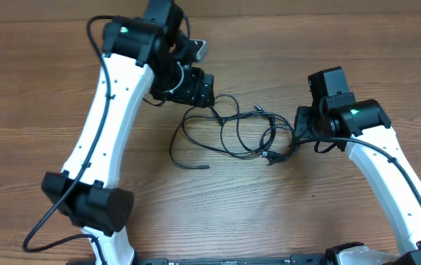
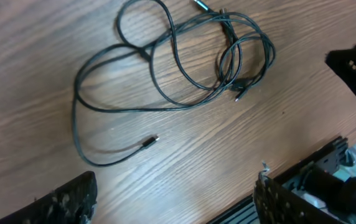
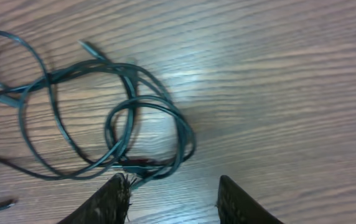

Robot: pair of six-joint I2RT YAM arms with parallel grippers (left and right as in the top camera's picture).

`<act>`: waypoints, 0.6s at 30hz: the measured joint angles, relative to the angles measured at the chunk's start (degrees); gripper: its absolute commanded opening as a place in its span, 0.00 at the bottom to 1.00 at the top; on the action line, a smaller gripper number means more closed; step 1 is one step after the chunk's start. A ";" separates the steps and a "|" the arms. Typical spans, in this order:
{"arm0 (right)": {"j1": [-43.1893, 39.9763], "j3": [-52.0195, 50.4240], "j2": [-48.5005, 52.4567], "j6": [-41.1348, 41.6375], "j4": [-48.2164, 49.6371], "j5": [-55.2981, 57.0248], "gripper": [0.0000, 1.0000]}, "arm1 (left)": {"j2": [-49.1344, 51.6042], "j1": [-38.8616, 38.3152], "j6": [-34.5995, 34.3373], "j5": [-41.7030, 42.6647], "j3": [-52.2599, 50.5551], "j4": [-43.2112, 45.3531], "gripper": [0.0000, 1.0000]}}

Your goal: Untangle cables

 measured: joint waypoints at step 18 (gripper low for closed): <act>-12.79 0.00 1.03 2.93 -2.34 -9.64 0.75 | 17.68 -11.87 -13.77 -0.94 0.09 8.07 0.82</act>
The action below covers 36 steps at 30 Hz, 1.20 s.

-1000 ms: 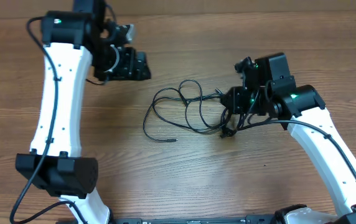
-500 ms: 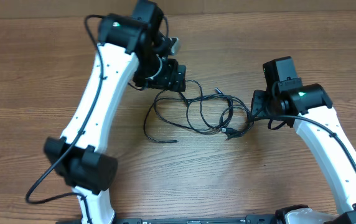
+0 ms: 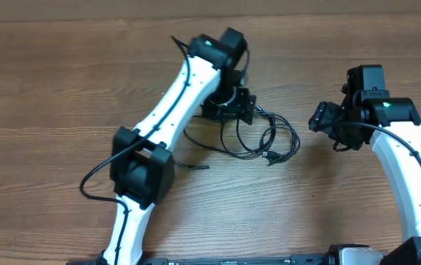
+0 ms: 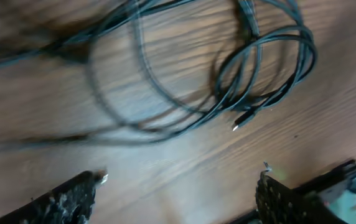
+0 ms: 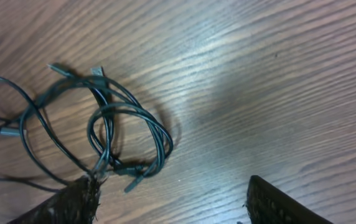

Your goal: Untangle cables

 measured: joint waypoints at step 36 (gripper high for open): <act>-12.96 0.00 0.39 0.11 -5.88 -0.55 0.79 | 11.13 -7.87 17.44 -2.86 0.00 18.56 0.59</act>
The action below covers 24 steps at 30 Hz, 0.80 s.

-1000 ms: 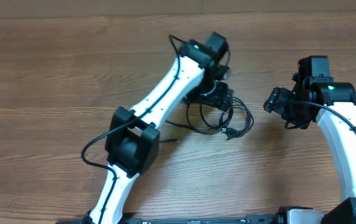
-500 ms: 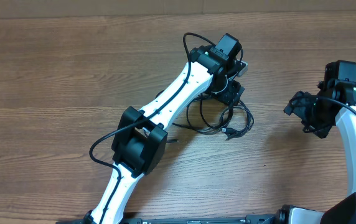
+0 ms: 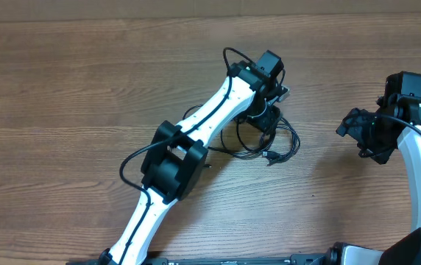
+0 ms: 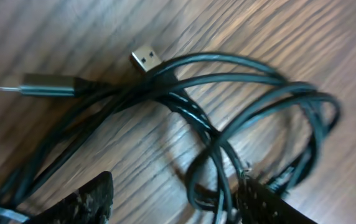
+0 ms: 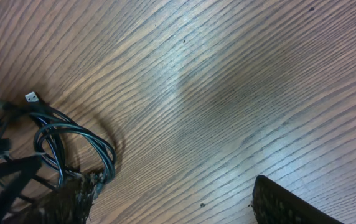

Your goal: Untangle cables

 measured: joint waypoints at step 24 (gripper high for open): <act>0.00 0.00 0.00 0.00 -0.68 -0.02 0.80 | 1.90 -2.67 -2.27 -1.09 -2.75 -1.33 0.04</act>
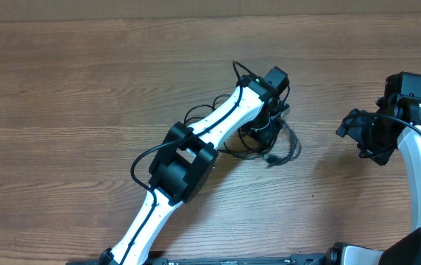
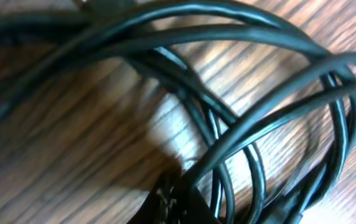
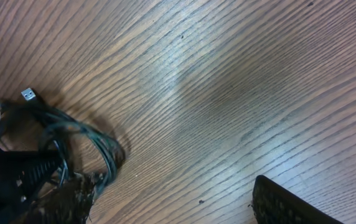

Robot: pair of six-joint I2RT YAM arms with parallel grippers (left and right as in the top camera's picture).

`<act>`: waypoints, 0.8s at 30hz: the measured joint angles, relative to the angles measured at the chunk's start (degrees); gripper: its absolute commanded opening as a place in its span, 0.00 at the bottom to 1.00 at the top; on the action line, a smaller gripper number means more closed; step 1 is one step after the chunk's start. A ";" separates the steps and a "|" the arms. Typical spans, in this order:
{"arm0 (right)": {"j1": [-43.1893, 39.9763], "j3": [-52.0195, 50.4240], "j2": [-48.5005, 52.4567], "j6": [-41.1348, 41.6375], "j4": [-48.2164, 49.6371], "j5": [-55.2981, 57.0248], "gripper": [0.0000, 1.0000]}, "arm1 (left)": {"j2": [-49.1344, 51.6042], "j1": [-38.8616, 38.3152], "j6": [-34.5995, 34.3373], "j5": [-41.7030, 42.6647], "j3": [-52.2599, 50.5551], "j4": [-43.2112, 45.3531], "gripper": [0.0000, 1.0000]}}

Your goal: Untangle cables

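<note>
Thin black cables (image 1: 293, 145) lie in a tangle of overlapping loops at the middle of the wooden table. In the left wrist view the cable strands (image 2: 228, 118) fill the frame. My left gripper (image 2: 179, 202) is down in them, its fingers drawn together on a strand at the bottom edge. From overhead the left gripper (image 1: 268, 131) sits on the tangle's right part. My right gripper (image 1: 352, 132) stands open well to the right, touching nothing. In its own view the right gripper (image 3: 178, 202) is wide apart, with the cables (image 3: 106, 146) and a USB plug (image 3: 27, 95) at the left.
The left arm's white links (image 1: 218, 125) stretch from the front left across the table to the tangle and hide its left loops. Bare wood table (image 1: 85, 110) lies all around. The table's far edge (image 1: 196, 16) runs along the top.
My left gripper was open just above the strands; now it is lower and shut on them. The right-hand loop has shifted a little. The right arm has not moved.
First my left gripper was open at the tangle's far left and my right gripper open at its right edge. Then the left one was over the tangle, the right one farther right. Later the left hung open low over the strands; now it grips them.
</note>
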 measured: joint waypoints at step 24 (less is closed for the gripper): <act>9.62 0.00 0.00 -12.68 5.40 -20.96 0.82 | -12.46 5.86 -0.59 12.24 20.39 -20.83 0.04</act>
